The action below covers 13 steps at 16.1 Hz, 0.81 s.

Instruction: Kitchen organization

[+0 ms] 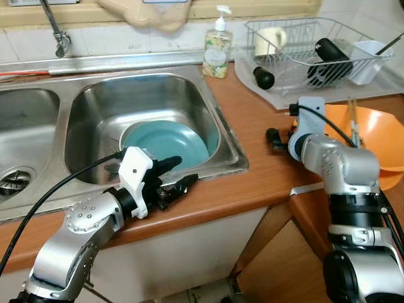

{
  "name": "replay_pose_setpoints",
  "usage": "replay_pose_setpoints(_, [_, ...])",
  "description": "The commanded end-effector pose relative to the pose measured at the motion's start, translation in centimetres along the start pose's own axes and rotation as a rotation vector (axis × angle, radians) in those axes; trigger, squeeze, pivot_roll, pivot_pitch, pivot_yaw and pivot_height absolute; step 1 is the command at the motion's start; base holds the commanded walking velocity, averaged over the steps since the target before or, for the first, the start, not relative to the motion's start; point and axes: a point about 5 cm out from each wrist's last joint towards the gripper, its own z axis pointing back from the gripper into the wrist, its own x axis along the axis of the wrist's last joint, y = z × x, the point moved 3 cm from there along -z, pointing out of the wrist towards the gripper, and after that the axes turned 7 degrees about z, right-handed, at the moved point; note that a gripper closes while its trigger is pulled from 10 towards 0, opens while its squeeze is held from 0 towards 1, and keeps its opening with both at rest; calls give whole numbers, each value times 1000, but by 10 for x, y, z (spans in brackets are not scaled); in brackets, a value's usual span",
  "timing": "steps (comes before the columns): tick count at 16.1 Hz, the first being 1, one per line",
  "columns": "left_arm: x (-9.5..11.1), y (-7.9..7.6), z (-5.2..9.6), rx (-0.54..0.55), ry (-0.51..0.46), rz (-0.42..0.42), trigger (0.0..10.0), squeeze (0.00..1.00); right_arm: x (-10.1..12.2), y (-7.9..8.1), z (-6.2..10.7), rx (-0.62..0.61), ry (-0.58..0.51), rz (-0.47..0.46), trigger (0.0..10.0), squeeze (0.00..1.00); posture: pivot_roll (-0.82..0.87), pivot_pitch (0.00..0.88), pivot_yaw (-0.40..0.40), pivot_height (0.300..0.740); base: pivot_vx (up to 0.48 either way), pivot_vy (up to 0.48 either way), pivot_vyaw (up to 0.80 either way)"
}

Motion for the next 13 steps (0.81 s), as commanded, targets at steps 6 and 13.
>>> replay_pose_setpoints(6, [12,-7,2,-69,-17,-13,10000,0,-14,54,13,297,124,-109,10000,0,-115,0,-24,740,0,0,0])
replay_pose_setpoints(13, [11,-6,8,-61,-4,-16,10000,0,-21,121,37,524,167,-67,10000,0,-98,0,-46,740,0,0,0])
